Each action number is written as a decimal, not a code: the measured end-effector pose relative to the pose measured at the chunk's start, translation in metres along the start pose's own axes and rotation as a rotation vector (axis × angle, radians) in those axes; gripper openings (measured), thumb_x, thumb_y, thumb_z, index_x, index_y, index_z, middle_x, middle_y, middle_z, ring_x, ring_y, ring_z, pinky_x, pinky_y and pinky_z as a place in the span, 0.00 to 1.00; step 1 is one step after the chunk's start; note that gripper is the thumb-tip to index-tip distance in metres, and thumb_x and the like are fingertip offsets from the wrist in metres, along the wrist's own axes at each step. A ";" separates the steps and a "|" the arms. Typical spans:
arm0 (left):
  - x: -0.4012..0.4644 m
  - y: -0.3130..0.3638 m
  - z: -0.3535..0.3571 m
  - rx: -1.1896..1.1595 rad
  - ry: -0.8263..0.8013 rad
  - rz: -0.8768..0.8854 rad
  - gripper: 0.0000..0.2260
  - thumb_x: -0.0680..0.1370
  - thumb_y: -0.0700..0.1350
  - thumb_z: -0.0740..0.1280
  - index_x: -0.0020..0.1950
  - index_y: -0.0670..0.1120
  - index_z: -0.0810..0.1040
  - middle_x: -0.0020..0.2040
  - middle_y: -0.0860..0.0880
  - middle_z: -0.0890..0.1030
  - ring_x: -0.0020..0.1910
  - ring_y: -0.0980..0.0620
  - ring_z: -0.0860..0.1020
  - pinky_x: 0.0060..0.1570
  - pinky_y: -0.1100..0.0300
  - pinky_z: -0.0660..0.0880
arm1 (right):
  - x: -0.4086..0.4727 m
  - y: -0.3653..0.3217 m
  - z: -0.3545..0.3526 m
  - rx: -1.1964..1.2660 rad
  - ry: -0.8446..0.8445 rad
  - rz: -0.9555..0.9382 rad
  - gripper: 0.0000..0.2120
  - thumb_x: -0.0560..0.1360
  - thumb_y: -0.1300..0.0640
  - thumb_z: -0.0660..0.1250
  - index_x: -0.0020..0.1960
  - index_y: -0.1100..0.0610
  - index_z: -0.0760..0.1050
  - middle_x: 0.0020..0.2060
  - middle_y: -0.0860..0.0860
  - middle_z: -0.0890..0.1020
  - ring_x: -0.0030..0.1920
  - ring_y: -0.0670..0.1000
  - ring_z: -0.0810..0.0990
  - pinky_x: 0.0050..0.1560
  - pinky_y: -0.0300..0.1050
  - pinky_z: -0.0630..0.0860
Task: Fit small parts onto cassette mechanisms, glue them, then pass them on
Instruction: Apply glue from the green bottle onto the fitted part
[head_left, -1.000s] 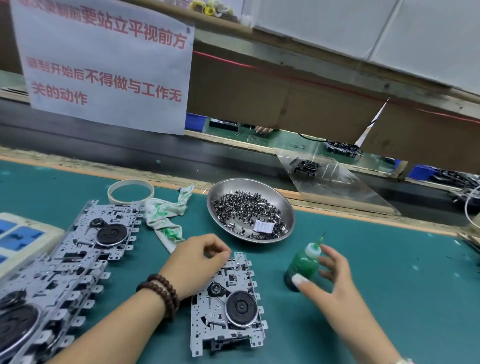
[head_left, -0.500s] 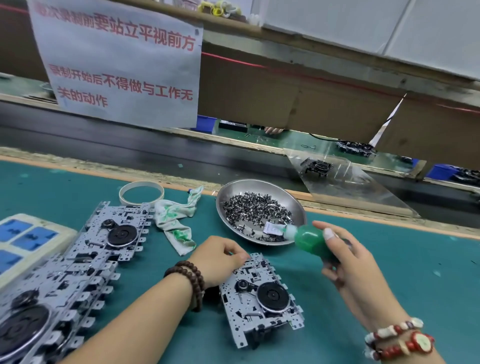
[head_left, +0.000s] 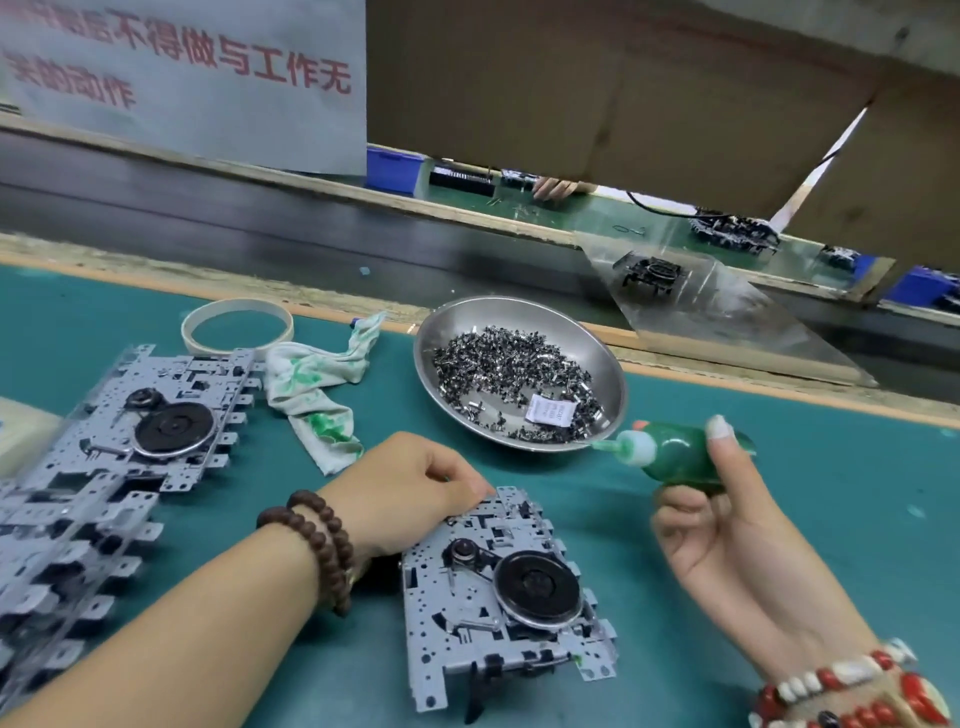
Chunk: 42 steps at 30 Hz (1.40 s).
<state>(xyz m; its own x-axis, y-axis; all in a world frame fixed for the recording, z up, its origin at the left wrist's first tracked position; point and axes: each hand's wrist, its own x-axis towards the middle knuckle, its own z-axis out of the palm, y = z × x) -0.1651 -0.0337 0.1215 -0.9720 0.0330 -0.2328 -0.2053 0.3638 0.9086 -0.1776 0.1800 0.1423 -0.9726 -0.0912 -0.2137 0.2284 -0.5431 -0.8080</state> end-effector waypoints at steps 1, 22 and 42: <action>0.000 0.000 0.000 -0.002 0.002 -0.004 0.09 0.75 0.45 0.68 0.36 0.51 0.83 0.39 0.56 0.84 0.44 0.56 0.81 0.47 0.64 0.76 | 0.001 0.001 0.000 0.008 0.013 0.007 0.20 0.63 0.49 0.69 0.52 0.57 0.74 0.42 0.50 0.80 0.22 0.41 0.68 0.21 0.30 0.68; -0.002 0.003 0.000 -0.035 0.005 -0.057 0.07 0.75 0.45 0.68 0.38 0.49 0.84 0.37 0.56 0.84 0.40 0.58 0.81 0.50 0.62 0.77 | -0.010 0.013 0.005 -0.544 0.015 -0.478 0.04 0.68 0.54 0.66 0.35 0.53 0.77 0.31 0.49 0.81 0.22 0.44 0.69 0.25 0.34 0.69; -0.003 0.003 0.001 -0.041 0.013 -0.064 0.06 0.74 0.43 0.69 0.39 0.47 0.84 0.39 0.51 0.85 0.43 0.52 0.81 0.55 0.53 0.77 | -0.010 0.017 0.005 -0.621 -0.035 -0.537 0.06 0.70 0.54 0.65 0.42 0.56 0.75 0.35 0.51 0.82 0.25 0.46 0.71 0.26 0.34 0.69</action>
<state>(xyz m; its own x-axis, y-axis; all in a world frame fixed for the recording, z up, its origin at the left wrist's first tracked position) -0.1632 -0.0319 0.1248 -0.9581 -0.0015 -0.2865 -0.2712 0.3268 0.9053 -0.1637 0.1671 0.1333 -0.9546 0.0185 0.2974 -0.2965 0.0399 -0.9542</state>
